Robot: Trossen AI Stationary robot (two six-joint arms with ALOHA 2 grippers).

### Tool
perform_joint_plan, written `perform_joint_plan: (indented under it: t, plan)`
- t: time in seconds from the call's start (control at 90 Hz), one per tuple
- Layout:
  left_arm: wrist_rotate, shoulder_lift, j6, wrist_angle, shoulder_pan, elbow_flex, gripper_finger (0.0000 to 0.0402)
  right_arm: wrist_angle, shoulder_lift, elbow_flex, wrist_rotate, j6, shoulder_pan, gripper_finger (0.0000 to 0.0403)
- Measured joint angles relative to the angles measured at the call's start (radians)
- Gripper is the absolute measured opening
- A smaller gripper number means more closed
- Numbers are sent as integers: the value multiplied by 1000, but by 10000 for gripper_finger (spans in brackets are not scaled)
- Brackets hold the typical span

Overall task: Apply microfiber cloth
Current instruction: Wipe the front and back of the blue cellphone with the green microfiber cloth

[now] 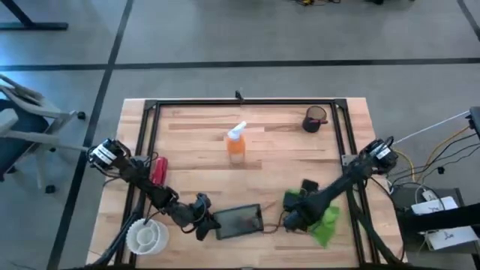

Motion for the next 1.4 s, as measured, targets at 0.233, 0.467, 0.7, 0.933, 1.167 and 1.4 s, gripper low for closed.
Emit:
perform_joint_plan:
  t: [0.233, 0.467, 0.7, 0.933, 1.167, 1.4]
  plan:
    - [-24, 1, -4, -6, 1, 0, 152, 298, 0, -4, 93, -324, -226, 155]
    - [-23, 1, 34, -11, 2, -1, 197, 318, -6, 50, 89, -477, -358, 148]
    - [-97, 4, 103, -30, 4, -4, 238, -32, -19, 213, -16, -411, -308, 134]
    - [-175, 5, 151, -65, 4, -5, 262, -152, -19, 213, -242, -124, -59, 136]
    - [-137, 3, 215, -51, 5, -5, 308, -132, -3, 204, -249, 113, 105, 155]
    - [-137, -72, 505, -37, 16, -4, 358, -123, 68, 182, -30, 0, 38, 164]
